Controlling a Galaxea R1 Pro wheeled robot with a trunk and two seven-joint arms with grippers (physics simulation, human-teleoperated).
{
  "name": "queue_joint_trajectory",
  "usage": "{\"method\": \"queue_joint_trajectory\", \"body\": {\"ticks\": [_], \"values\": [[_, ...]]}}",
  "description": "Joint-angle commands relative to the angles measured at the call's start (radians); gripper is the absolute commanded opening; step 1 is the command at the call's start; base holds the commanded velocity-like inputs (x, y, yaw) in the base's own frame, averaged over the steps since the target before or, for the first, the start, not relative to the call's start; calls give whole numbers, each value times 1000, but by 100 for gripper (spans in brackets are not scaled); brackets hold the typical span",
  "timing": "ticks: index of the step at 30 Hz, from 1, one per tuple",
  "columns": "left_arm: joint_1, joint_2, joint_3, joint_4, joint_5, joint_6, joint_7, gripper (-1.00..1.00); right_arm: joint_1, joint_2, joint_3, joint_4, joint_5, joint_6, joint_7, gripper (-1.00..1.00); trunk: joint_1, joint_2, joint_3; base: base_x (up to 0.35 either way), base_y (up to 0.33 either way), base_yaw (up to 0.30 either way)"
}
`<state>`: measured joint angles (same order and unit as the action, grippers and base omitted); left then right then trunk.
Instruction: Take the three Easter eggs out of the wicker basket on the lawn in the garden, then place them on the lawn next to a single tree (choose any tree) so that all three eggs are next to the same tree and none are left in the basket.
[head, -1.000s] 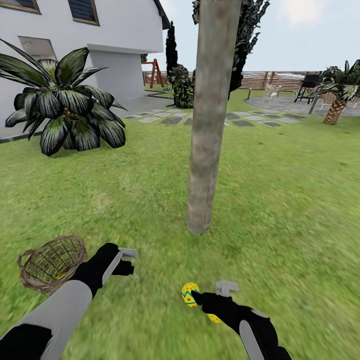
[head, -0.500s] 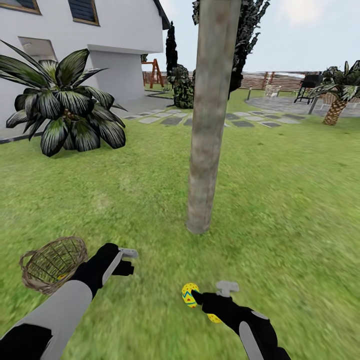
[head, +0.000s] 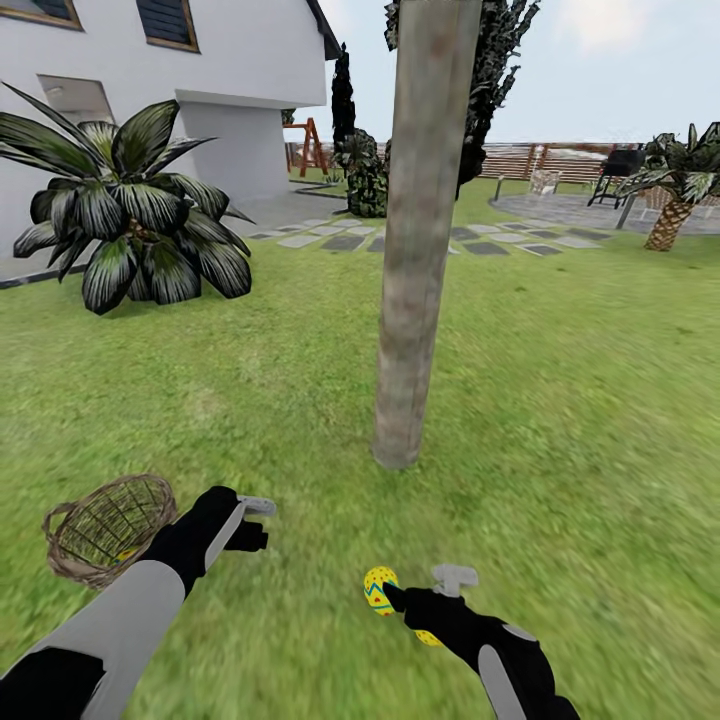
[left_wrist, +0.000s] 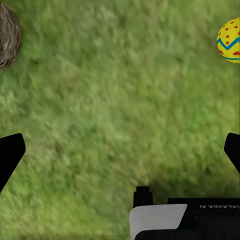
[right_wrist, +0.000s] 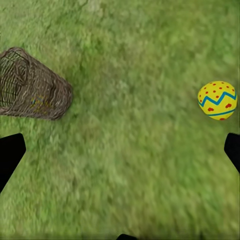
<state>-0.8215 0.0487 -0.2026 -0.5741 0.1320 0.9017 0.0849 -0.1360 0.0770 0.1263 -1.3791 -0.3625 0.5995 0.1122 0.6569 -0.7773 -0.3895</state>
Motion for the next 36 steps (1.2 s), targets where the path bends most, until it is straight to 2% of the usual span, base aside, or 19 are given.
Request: {"method": "queue_joint_trajectory", "body": {"ticks": [1, 9, 18, 36], "values": [[-1, 1, -8, -2, 11, 4, 9, 100, -1, 0, -1, 0, 0, 5, 3, 100, -4, 6, 2, 0, 0, 0], [0, 0, -7, -2, 11, 3, 9, 100, -1, 2, -1, 13, 3, 4, 4, 100, -34, 62, 27, 0, 0, 0], [-1, 0, -8, -3, 11, 3, 10, 100, -1, 2, -2, 28, 4, -31, 4, 100, -69, 125, 55, 0, 0, 0], [-1, -1, -9, -4, 11, 3, 16, 100, -1, 1, -2, 29, 3, -35, 6, 100, -138, 251, 112, 0, 0, 0]]}}
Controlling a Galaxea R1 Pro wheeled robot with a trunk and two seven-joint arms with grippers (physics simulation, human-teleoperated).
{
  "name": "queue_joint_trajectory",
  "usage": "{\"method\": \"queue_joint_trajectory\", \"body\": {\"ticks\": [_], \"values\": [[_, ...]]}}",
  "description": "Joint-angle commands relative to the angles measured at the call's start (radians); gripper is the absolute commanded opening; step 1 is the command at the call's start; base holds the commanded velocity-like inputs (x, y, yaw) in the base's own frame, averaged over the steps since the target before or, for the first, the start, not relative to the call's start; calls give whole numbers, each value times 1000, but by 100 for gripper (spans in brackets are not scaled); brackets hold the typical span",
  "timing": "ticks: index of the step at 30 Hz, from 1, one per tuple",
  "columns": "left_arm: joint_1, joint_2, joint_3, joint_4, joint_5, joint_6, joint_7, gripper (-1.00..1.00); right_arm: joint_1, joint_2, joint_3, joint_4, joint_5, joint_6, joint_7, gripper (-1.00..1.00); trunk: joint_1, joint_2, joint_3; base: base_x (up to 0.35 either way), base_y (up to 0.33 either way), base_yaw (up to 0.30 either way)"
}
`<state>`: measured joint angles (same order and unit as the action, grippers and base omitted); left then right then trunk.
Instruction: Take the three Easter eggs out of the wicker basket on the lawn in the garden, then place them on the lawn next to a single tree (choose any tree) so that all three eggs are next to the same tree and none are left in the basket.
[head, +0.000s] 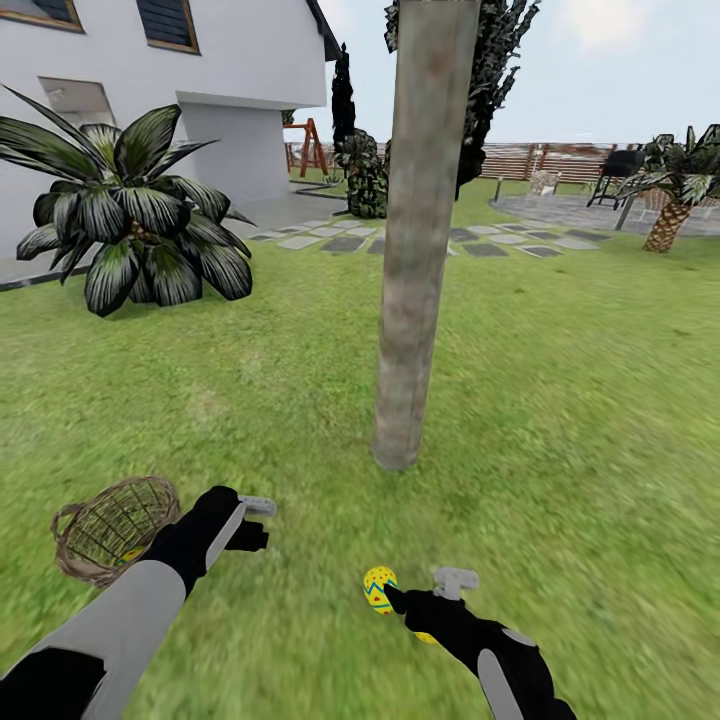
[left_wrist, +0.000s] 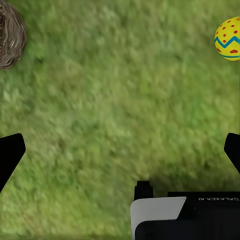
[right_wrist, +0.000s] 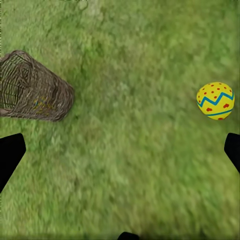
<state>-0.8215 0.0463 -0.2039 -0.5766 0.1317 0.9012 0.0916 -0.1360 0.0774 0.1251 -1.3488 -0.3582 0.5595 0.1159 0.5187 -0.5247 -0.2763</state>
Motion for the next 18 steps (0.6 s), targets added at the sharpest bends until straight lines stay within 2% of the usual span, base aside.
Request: {"method": "queue_joint_trajectory", "body": {"ticks": [1, 18], "values": [[0, 1, -8, -1, 11, 4, 10, 100, -1, 1, -1, -1, -1, 5, 2, 100, -4, 6, 2, 0, 0, 0], [0, 1, -8, -2, 11, 4, 26, 100, -1, 1, 4, 0, 0, 5, 2, 100, -69, 125, 55, 0, 0, 0]]}}
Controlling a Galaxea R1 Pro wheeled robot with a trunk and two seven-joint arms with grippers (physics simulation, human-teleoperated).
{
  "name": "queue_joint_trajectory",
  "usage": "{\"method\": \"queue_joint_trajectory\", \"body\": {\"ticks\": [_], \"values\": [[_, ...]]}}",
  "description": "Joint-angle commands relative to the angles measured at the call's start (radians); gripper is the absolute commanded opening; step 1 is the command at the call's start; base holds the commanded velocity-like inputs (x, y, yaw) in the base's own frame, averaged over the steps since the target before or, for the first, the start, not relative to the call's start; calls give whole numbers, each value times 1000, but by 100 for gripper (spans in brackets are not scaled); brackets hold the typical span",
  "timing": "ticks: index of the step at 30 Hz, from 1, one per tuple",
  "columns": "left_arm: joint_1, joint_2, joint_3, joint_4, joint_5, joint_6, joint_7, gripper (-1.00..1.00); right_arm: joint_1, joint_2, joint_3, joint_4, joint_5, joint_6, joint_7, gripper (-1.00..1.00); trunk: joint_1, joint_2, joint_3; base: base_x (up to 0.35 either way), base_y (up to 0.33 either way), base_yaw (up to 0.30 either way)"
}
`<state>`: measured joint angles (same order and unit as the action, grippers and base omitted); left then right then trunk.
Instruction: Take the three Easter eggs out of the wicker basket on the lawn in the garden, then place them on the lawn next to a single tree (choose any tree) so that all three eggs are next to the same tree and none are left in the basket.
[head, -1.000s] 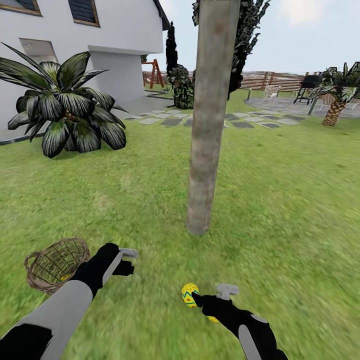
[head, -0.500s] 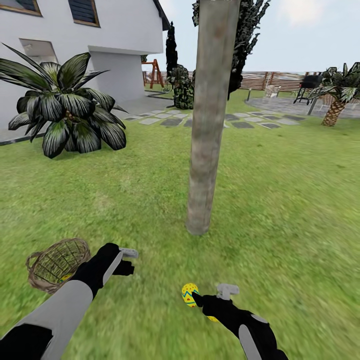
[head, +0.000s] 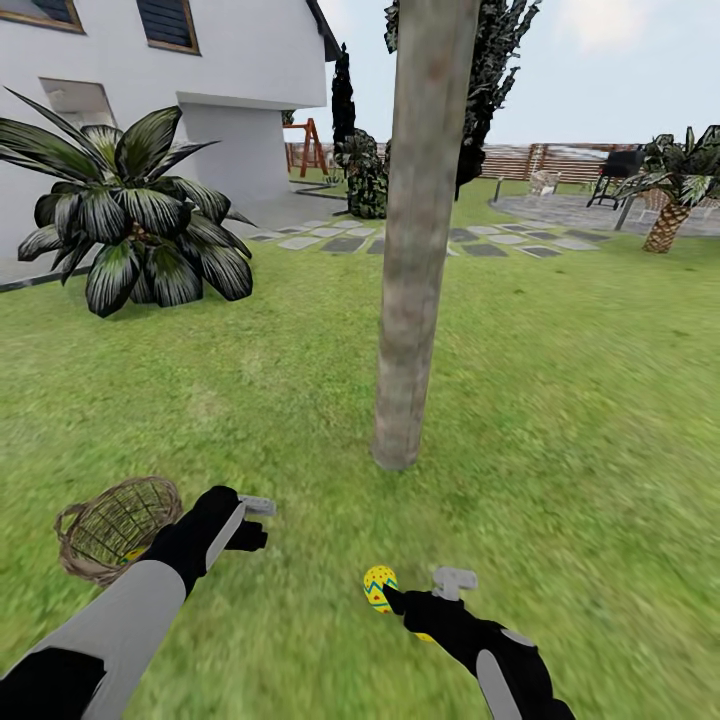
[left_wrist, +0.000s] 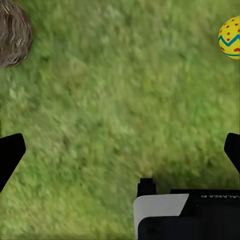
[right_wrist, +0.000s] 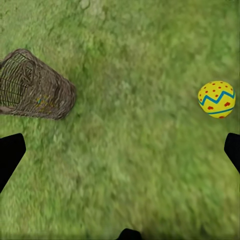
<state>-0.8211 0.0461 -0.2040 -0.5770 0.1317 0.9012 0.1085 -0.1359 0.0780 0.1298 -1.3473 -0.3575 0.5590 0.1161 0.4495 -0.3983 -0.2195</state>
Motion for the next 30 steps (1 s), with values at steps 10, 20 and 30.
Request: {"method": "queue_joint_trajectory", "body": {"ticks": [10, 20, 30], "values": [[-1, 2, -8, -1, 11, 4, 14, 100, -1, -1, -1, -1, -1, -6, 2, 100, 1, -2, -2, 0, 0, 0], [-1, 3, -8, -1, 11, 4, 14, 100, -1, 1, -4, 18, -1, -24, -2, 100, 1, -2, -2, 0, 0, 22], [-1, 3, -8, -1, 11, 4, 14, 100, -1, 1, -5, 33, 0, -25, -4, 100, 1, -2, -2, 0, 0, 240]]}}
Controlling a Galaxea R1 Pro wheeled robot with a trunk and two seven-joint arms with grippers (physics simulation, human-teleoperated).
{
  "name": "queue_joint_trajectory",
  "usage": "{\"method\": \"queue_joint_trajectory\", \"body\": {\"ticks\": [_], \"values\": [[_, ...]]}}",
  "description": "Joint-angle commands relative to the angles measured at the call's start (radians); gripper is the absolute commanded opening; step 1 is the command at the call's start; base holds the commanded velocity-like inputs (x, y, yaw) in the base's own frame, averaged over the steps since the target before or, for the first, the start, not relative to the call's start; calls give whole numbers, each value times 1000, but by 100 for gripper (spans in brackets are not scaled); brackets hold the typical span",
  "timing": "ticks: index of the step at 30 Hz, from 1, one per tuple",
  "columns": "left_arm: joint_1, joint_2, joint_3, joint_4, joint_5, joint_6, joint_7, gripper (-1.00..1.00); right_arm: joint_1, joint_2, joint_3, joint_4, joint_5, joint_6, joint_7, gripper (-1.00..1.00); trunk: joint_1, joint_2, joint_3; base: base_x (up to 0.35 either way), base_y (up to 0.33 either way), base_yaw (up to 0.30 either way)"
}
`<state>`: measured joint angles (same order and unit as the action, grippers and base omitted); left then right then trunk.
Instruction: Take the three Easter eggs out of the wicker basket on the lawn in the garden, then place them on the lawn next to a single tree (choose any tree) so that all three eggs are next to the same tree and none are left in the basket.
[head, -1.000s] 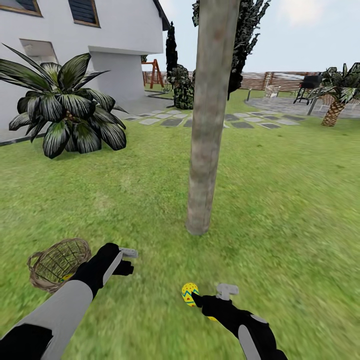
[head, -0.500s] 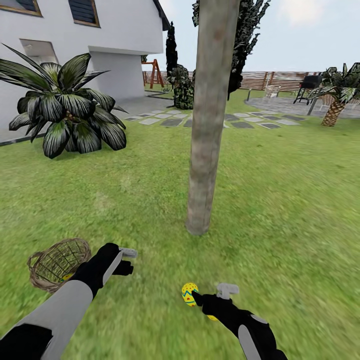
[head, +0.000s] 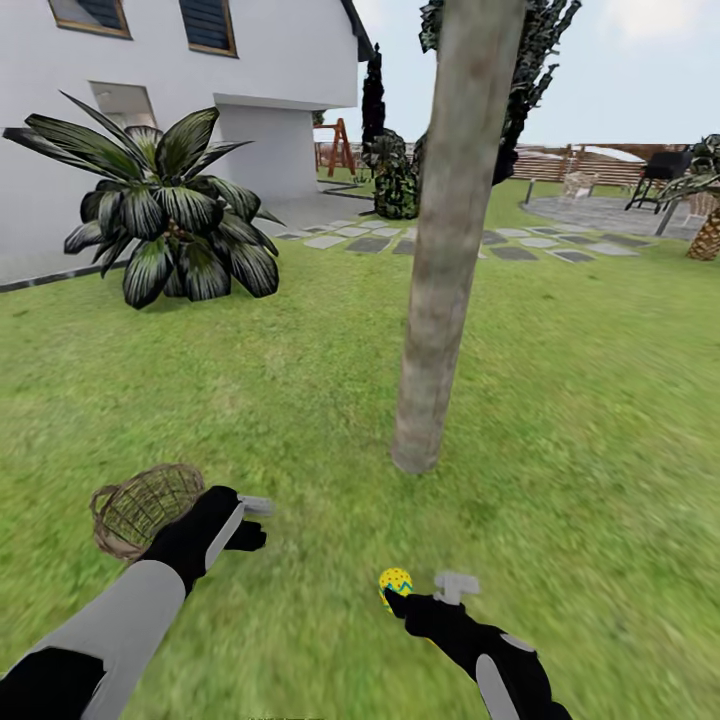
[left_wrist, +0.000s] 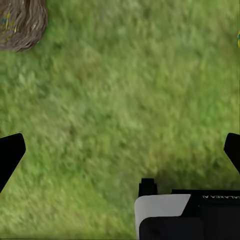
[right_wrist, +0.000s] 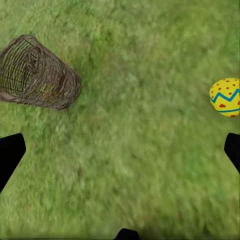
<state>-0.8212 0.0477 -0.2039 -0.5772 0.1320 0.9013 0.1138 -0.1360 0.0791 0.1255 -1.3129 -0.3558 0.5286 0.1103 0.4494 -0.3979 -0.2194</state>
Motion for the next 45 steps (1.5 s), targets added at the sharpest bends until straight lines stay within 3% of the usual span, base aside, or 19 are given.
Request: {"method": "queue_joint_trajectory", "body": {"ticks": [1, 14, 45], "values": [[-1, 1, -8, -1, 11, 4, 9, 100, -1, 0, -1, -1, -2, 5, 2, 100, 1, -2, -2, 0, 0, 283], [-1, 1, -8, -1, 11, 3, 9, 100, -1, 1, 1, 0, -2, 5, 2, 100, 1, -2, 3, 0, 0, 277], [-1, 2, -7, -1, 11, 4, 9, 100, -1, 1, 3, 8, -2, 4, 2, 100, 1, -2, 39, 0, 0, 210]]}}
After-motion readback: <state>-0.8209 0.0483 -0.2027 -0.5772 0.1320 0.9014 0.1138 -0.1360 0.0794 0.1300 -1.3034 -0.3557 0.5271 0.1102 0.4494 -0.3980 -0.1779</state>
